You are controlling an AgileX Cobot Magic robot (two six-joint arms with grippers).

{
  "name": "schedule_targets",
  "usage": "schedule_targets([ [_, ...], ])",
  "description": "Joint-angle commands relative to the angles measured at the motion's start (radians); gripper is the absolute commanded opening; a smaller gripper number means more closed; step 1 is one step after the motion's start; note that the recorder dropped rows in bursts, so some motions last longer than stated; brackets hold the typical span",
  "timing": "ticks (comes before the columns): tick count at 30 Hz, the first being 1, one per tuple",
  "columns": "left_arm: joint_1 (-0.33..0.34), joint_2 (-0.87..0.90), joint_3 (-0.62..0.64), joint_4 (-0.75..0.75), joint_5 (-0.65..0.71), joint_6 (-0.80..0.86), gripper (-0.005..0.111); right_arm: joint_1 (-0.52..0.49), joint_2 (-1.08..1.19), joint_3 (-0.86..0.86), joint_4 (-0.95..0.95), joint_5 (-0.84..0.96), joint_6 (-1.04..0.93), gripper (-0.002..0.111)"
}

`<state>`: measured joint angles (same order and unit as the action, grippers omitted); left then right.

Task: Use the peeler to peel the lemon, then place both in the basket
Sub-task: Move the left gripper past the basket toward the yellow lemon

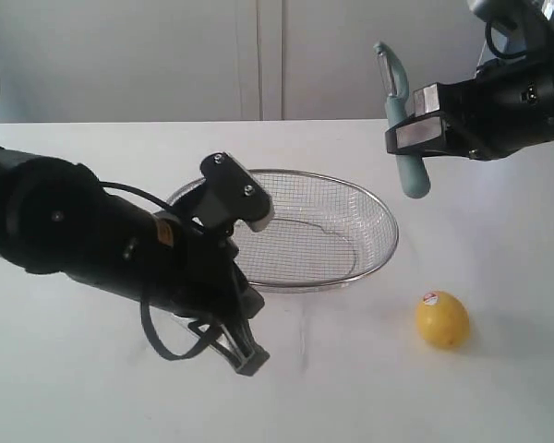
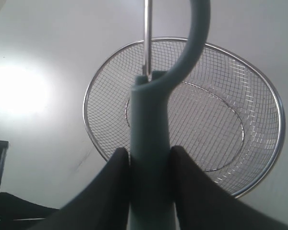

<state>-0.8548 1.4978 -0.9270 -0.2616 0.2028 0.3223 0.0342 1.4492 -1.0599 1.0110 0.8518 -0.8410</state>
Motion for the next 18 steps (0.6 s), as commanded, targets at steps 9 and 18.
schedule_targets([
  [9,-0.077,0.066,-0.006,0.008,-0.112,0.075,0.0,-0.006,-0.004,0.003,0.018,0.006,-0.012,0.0],
  [18,-0.09,0.108,-0.006,0.004,-0.22,0.072,0.0,-0.006,-0.004,0.003,0.018,0.006,-0.012,0.0],
])
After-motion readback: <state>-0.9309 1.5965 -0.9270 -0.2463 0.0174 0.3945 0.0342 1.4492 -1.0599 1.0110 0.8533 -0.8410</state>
